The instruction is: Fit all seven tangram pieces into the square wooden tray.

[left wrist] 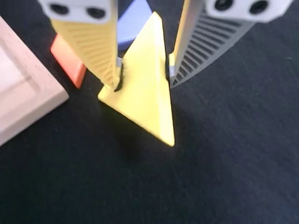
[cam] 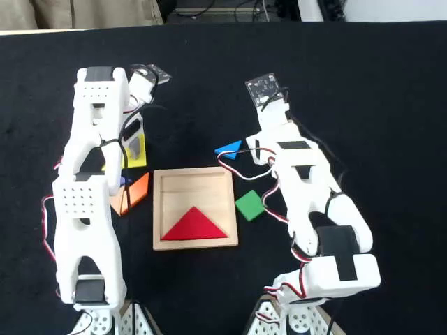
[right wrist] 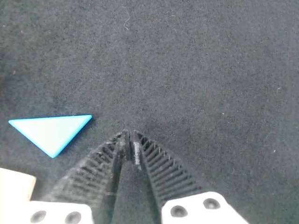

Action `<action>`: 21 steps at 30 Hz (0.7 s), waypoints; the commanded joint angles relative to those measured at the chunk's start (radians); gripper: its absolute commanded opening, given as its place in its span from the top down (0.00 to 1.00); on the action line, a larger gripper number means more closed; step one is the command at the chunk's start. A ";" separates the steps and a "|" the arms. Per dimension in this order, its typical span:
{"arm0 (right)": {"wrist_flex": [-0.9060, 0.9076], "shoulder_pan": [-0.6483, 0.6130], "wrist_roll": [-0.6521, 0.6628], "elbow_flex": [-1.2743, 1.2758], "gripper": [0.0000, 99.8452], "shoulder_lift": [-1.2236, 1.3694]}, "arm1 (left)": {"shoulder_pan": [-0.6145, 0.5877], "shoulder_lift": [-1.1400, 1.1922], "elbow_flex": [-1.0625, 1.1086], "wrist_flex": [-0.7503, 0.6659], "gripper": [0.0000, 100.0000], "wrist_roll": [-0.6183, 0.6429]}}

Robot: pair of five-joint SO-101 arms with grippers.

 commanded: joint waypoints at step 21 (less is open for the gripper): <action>-0.006 -0.012 0.009 -0.042 0.99 -0.008 | 0.120 -0.064 0.067 0.078 0.94 0.057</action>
